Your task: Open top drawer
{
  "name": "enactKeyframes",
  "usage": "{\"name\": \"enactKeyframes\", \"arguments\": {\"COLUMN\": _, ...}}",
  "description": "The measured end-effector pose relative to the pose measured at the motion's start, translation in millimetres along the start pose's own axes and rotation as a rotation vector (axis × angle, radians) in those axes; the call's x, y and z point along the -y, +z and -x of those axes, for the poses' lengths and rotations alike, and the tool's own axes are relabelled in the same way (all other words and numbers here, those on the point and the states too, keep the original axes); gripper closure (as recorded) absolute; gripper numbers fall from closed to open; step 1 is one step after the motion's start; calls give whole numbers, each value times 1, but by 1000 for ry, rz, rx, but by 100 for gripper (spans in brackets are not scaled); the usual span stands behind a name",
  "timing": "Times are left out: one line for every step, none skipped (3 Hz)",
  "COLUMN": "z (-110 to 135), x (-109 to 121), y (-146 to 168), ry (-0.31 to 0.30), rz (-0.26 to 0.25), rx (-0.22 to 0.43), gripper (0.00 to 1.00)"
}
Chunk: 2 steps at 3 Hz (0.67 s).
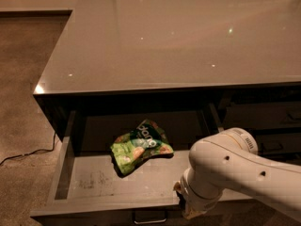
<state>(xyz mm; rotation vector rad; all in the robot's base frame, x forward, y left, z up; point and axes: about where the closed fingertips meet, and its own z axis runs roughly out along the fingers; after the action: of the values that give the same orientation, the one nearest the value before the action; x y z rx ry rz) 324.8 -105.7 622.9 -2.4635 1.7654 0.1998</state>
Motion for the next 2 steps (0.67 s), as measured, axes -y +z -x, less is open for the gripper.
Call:
{"name": "enactKeyframes", "arguments": {"z": 0, "x": -7, "y": -1, "ry": 22, "rz": -5, "rx": 4, "gripper": 62}}
{"name": "enactKeyframes", "arguments": {"z": 1, "x": -17, "y": -5, "ry": 40, "rz": -19, "rx": 12, "gripper": 40}}
